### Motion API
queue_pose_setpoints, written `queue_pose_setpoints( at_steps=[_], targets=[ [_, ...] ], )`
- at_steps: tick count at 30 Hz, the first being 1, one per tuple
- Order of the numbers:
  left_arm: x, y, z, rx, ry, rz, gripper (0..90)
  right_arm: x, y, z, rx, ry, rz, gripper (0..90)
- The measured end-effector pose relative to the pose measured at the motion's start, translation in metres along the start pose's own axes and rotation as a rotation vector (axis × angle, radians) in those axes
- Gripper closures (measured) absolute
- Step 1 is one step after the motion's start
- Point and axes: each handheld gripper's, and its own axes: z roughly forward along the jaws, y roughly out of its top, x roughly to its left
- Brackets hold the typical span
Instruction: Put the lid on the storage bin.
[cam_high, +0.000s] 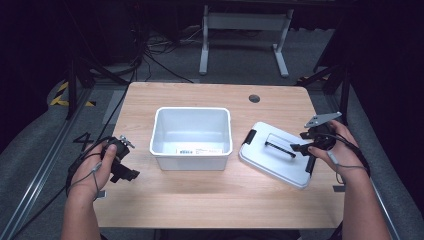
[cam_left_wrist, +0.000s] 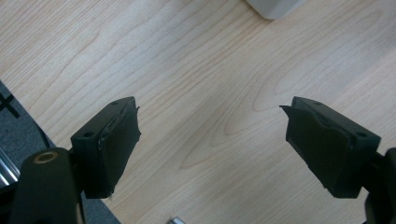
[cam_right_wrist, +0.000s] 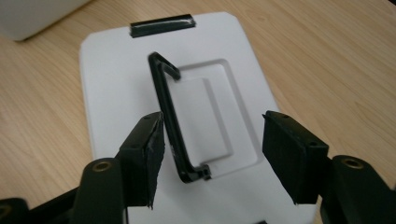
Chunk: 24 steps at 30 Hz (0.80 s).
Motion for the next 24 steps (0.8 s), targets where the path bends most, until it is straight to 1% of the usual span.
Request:
queue_pose_setpoints(
  at_steps=[2, 3, 4, 5, 6, 9, 10, 11, 13, 14, 16, 18, 20, 22, 24],
  targets=[
    [-0.001, 0.001, 0.001, 0.002, -0.004, 0.006, 18.1, 0.004, 0.002, 0.004, 0.004, 0.019, -0.009, 39.2],
    [-0.002, 0.002, 0.001, 0.006, -0.003, 0.007, 18.1, 0.006, 0.004, 0.007, 0.0, 0.041, -0.025, 39.2],
    [-0.002, 0.002, 0.001, 0.008, -0.003, 0.014, 18.1, 0.007, 0.004, 0.009, -0.012, 0.064, -0.029, 39.2],
    [-0.003, 0.003, 0.001, 0.008, -0.002, 0.016, 18.1, 0.008, 0.005, 0.012, -0.028, 0.091, -0.017, 39.2],
    [-0.003, 0.003, 0.001, 0.009, -0.003, 0.019, 18.1, 0.009, 0.005, 0.017, -0.031, 0.112, -0.012, 39.2],
    [-0.005, 0.004, 0.002, 0.011, -0.012, 0.023, 18.2, 0.012, 0.005, 0.031, 0.035, 0.102, -0.019, 39.3],
    [-0.005, 0.005, 0.003, 0.012, -0.008, 0.028, 18.2, 0.012, 0.005, 0.036, 0.051, 0.101, -0.022, 39.6],
    [-0.005, 0.005, 0.003, 0.016, -0.007, 0.025, 18.2, 0.012, 0.004, 0.041, 0.069, 0.102, -0.022, 39.7],
    [-0.005, 0.006, 0.003, 0.018, -0.009, 0.03, 18.2, 0.012, 0.003, 0.048, 0.095, 0.102, -0.023, 41.4],
    [-0.005, 0.006, 0.003, 0.018, -0.009, 0.03, 18.2, 0.012, 0.003, 0.048, 0.095, 0.102, -0.023, 41.4],
    [-0.006, 0.006, 0.004, 0.021, -0.014, 0.03, 18.2, 0.011, 0.003, 0.051, 0.097, 0.096, -0.035, 47.3],
    [-0.006, 0.007, 0.006, 0.022, -0.012, 0.036, 18.2, 0.011, 0.003, 0.053, 0.083, 0.075, -0.037, 54.8],
    [-0.006, 0.007, 0.006, 0.026, -0.011, 0.045, 18.3, 0.011, 0.003, 0.055, 0.108, 0.065, -0.054, 61.3],
    [-0.007, 0.007, 0.006, 0.023, -0.013, 0.041, 18.3, 0.012, 0.003, 0.058, 0.133, 0.066, -0.074, 65.1],
    [-0.008, 0.007, 0.006, 0.021, -0.015, 0.038, 18.3, 0.014, 0.003, 0.063, 0.158, 0.055, -0.094, 66.3]
  ],
)
